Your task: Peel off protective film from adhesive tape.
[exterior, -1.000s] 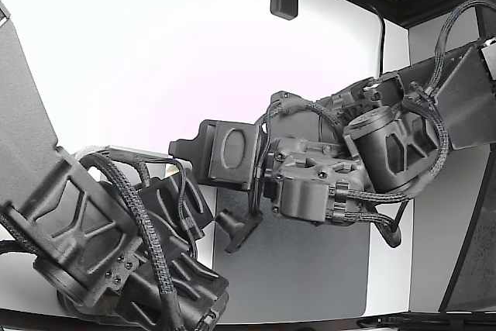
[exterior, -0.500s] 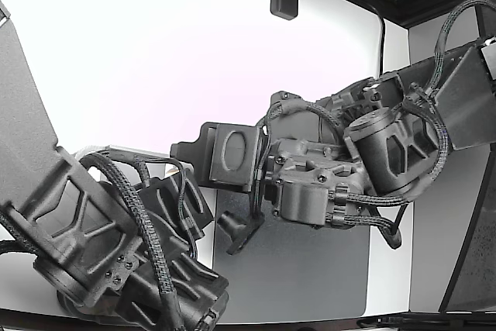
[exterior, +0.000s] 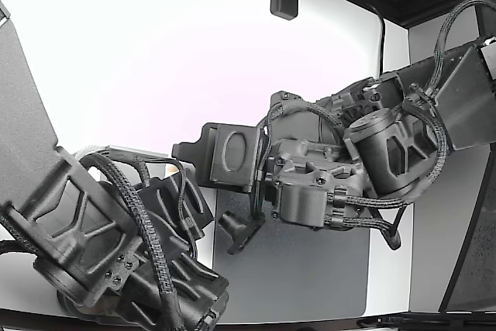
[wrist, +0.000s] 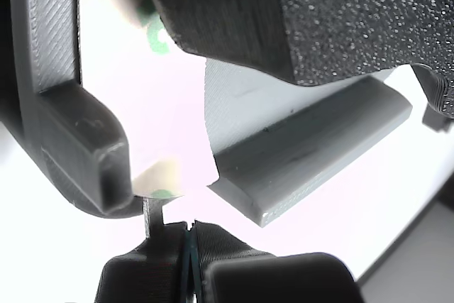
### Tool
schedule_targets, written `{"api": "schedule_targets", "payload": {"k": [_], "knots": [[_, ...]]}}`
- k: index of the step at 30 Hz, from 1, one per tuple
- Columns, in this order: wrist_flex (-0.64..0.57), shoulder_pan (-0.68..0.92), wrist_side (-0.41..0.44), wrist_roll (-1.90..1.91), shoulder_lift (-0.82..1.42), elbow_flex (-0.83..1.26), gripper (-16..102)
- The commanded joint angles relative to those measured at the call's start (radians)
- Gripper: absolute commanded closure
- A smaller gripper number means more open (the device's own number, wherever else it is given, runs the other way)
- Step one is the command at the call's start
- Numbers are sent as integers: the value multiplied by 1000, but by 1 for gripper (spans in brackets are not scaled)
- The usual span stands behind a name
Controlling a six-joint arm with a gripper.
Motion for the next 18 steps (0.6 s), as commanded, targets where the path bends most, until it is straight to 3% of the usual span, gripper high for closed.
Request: {"api": "schedule_targets", "payload": {"k": [1, 18], "knots": [[-6, -5, 5, 0, 23, -20, 98], [20, 9, 9, 14, 14, -46, 98]]}}
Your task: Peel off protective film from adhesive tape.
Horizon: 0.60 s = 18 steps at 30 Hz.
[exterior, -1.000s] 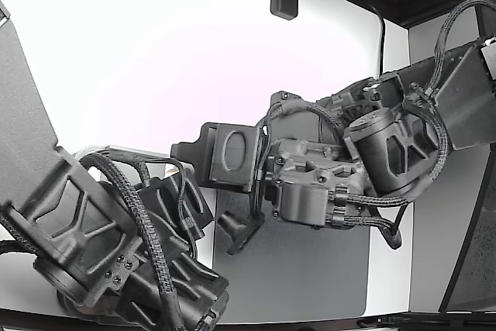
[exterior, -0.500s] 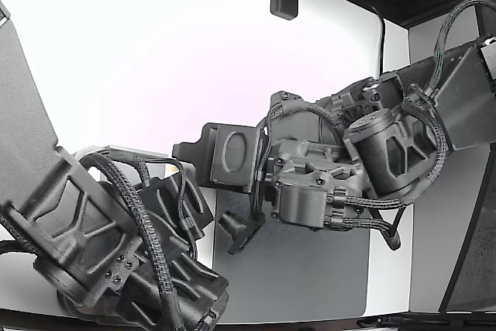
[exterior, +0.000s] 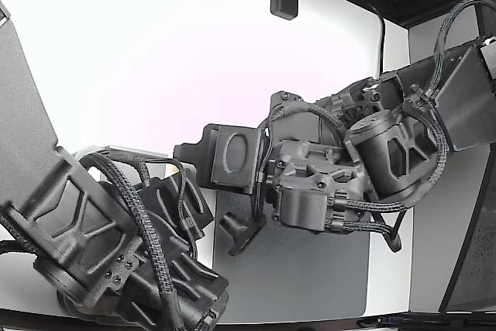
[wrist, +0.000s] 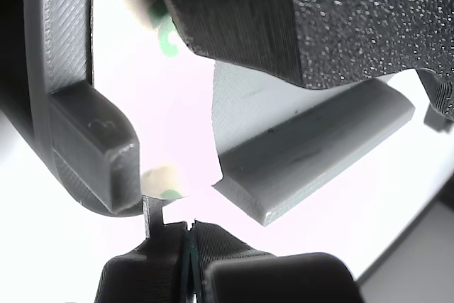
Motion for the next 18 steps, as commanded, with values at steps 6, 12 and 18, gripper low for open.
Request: {"api": "schedule_targets", "payload": {"k": [6, 12, 18], "knots": [[3, -2, 3, 9, 6, -43, 98], [9, 8, 6, 23, 9, -38, 98], [5, 15, 18, 20, 9, -35, 98]]}}
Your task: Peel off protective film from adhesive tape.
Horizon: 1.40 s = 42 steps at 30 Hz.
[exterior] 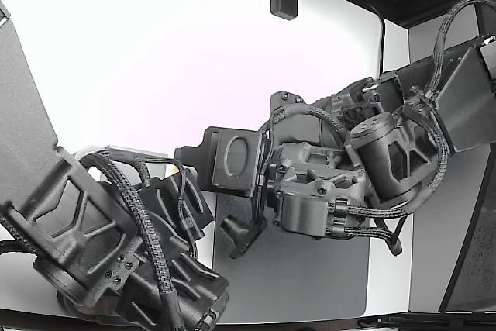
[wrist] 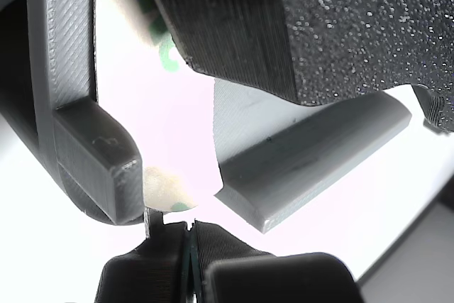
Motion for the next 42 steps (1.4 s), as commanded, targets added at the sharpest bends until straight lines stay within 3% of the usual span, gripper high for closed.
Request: {"api": "schedule_targets", "payload": {"k": [1, 42], "knots": [[-8, -6, 6, -5, 20, -25, 98], [-5, 9, 25, -11, -17, -63, 98]]}}
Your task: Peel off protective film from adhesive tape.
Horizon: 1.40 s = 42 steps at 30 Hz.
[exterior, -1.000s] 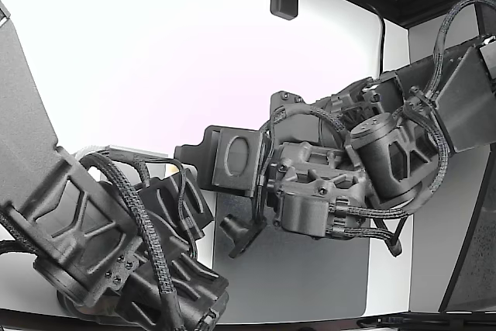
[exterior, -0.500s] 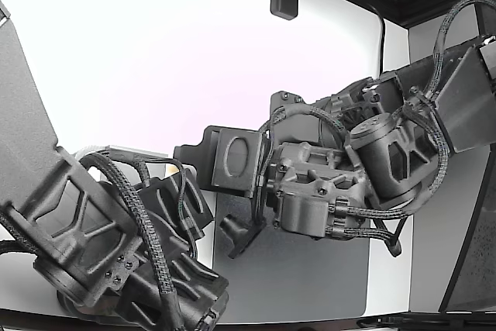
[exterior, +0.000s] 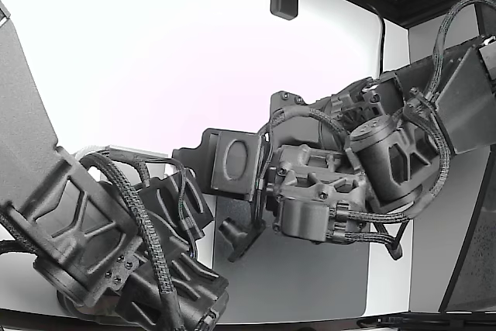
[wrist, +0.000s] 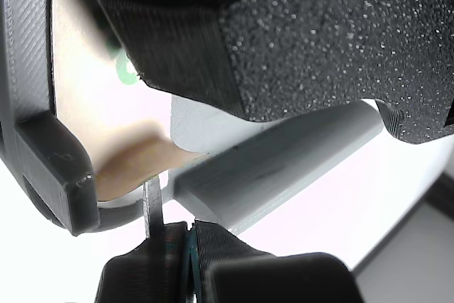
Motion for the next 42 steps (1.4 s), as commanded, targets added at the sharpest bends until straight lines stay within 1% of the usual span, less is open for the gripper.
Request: {"api": "schedule_targets", "payload": {"k": [1, 26, 42], "knots": [[-3, 0, 11, 5, 8, -34, 98], [11, 23, 51, 8, -23, -48, 98], [-15, 12, 52, -6, 41, 26, 98]]}}
